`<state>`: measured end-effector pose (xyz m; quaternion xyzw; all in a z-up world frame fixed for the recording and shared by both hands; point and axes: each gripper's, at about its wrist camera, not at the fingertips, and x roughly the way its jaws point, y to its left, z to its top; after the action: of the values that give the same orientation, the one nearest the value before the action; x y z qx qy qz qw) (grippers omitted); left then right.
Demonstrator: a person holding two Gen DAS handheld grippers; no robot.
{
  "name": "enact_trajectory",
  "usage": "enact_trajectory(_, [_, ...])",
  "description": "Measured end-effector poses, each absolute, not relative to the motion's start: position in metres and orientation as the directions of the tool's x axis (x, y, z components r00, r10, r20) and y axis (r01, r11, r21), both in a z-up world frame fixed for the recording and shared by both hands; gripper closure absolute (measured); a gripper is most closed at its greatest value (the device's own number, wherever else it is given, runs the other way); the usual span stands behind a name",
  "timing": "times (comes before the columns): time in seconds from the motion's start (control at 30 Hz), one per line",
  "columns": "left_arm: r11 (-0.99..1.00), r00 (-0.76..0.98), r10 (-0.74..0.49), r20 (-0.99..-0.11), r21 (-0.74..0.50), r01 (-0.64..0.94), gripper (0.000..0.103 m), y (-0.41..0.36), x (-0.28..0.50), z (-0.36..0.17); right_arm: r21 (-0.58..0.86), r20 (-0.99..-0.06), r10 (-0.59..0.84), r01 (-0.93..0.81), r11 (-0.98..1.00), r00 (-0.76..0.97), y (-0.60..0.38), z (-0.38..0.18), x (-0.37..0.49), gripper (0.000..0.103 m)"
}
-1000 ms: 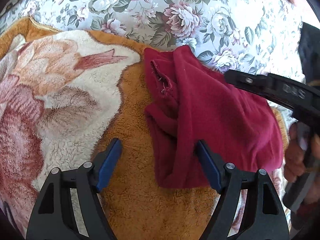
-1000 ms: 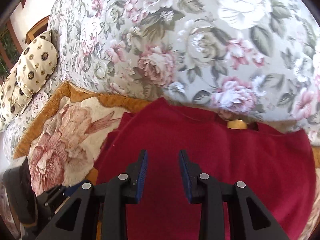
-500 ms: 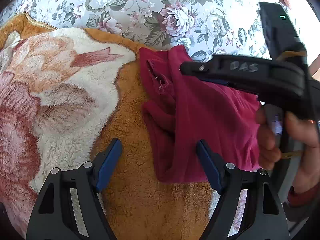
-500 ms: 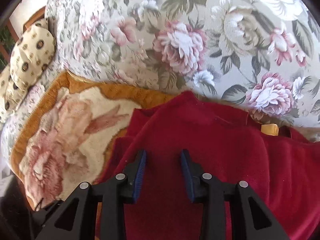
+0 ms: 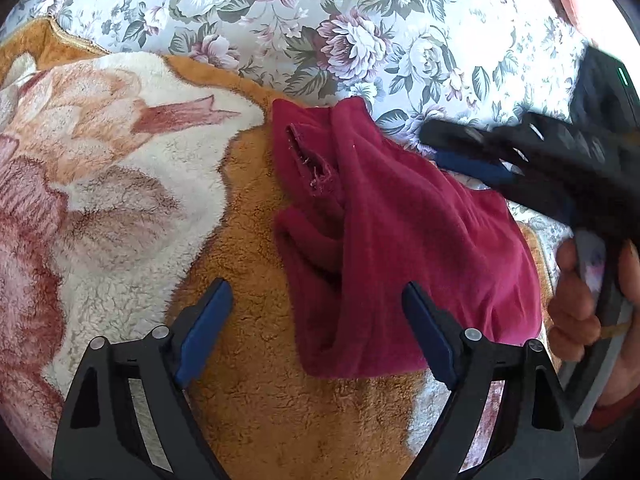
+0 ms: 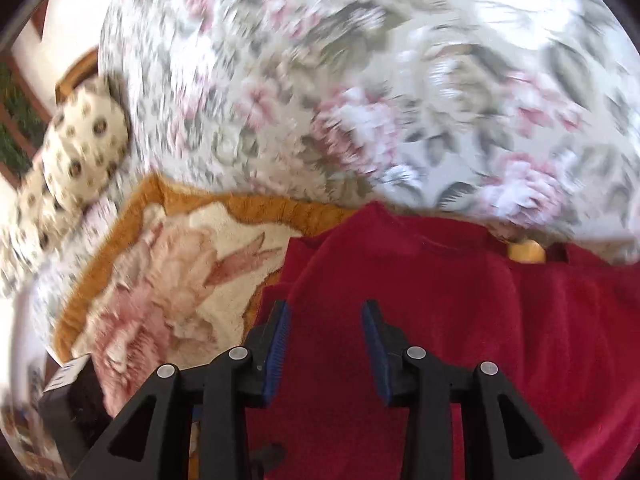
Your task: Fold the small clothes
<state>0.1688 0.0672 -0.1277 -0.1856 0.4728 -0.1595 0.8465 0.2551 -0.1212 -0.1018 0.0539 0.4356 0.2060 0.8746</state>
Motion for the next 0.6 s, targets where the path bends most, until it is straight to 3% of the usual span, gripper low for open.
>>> enact_trajectory(0.1, [0.878, 0.503, -0.451, -0.737, -0.468, 0.101, 0.012, 0.066, 0.169, -0.128, 0.263, -0.727, 0.362, -0.251, 0.932, 0.583, -0.164, -0.102, 0.231, 0.067])
enact_trajectory(0.27, [0.863, 0.511, -0.463, -0.725, -0.501, 0.071, 0.006, 0.067, 0.171, -0.128, 0.128, -0.729, 0.15, -0.083, 0.988, 0.668, -0.262, -0.103, 0.173, 0.067])
enact_trajectory(0.37, [0.859, 0.518, -0.452, -0.726, -0.511, 0.034, 0.006, 0.066, 0.172, -0.127, 0.102, -0.719, 0.054, 0.028, 0.994, 0.693, -0.318, -0.102, 0.141, 0.061])
enact_trajectory(0.5, [0.829, 0.5, -0.497, -0.709, -0.558, 0.034, 0.006, 0.058, 0.176, -0.126, 0.176, -0.737, 0.021, 0.162, 0.971, 0.676, -0.381, -0.118, 0.121, 0.059])
enact_trajectory(0.6, [0.816, 0.475, -0.523, -0.708, -0.577, 0.04, 0.006, 0.046, 0.181, -0.129, 0.288, -0.738, 0.095, 0.184, 0.94, 0.668, -0.403, -0.131, 0.12, 0.059])
